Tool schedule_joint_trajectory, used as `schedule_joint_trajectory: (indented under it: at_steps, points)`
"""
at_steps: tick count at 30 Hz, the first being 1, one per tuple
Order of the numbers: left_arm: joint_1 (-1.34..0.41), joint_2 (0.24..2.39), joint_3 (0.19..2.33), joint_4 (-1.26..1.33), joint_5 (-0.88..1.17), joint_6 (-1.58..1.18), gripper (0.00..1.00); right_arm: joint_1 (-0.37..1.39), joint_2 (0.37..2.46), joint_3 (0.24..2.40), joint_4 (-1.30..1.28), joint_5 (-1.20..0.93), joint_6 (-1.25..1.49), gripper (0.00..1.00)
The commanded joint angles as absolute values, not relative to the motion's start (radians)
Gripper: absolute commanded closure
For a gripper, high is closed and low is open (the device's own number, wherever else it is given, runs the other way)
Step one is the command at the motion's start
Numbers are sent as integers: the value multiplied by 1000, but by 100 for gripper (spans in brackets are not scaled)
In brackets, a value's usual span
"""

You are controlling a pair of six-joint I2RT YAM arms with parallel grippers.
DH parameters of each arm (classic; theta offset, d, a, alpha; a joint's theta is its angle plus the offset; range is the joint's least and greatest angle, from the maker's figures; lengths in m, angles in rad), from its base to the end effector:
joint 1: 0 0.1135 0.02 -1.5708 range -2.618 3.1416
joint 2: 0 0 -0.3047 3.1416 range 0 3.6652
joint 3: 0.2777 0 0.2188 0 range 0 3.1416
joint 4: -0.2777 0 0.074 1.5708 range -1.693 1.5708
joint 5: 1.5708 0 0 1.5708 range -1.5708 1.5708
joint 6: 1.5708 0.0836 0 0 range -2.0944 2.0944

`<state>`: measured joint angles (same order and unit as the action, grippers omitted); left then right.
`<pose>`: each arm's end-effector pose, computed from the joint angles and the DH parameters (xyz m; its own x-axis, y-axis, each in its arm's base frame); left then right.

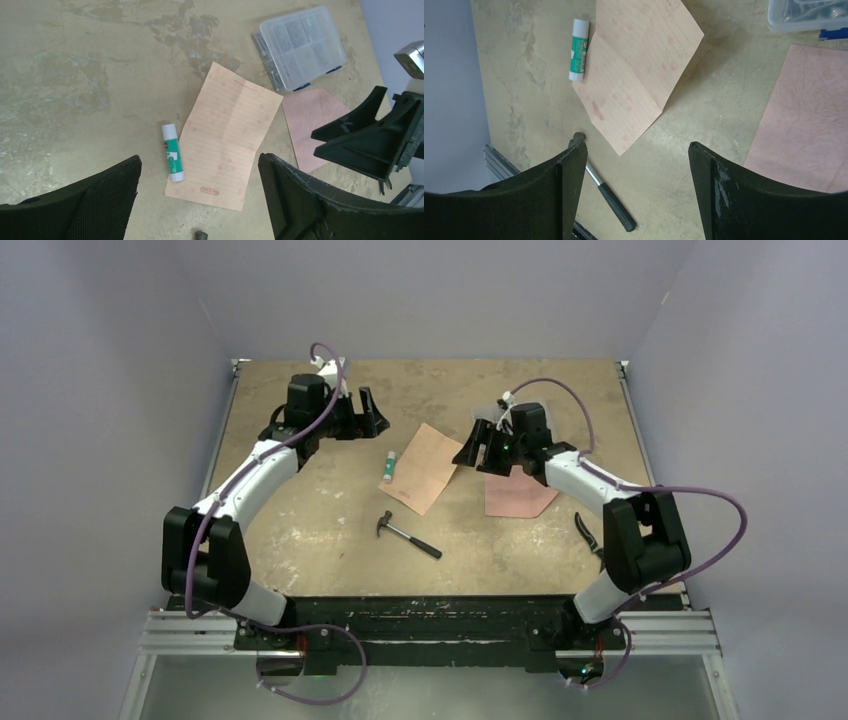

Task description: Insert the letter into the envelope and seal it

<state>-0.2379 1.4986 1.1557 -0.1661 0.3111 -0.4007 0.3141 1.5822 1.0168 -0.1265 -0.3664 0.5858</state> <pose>0.3346 -0.1075 0.3283 -0.6249 -0.2306 -0.7459 0.2611 0.8387 -0.4780 0.3240 0.1367 0.2591 -0.8101 0.2796 -0.5153 -0.1235 0.7779 0.6162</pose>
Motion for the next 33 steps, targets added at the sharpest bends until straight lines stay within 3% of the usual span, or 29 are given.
schedule_joint_trajectory:
  at_steps: [1,11,18,20,26,30,33]
  points:
    - [-281,1523,1136,-142,312,-385,14,325,1618,998,68,-331,668,24]
    - [-296,1531,1141,-130,243,-366,15,396,1804,1087,148,-192,701,33]
    - [-296,1549,1176,-150,237,-357,16,414,1881,1102,318,-248,698,36]
    - [-296,1551,1184,-154,234,-355,16,418,1904,1126,320,-231,683,46]
    - [-296,1562,1186,-171,152,-355,16,419,1867,1138,275,-38,613,92]
    - [-296,1598,1177,-210,-43,-370,16,419,1824,1158,217,45,547,98]
    - [-296,1653,1179,-223,-72,-379,16,419,1792,1164,188,85,506,99]
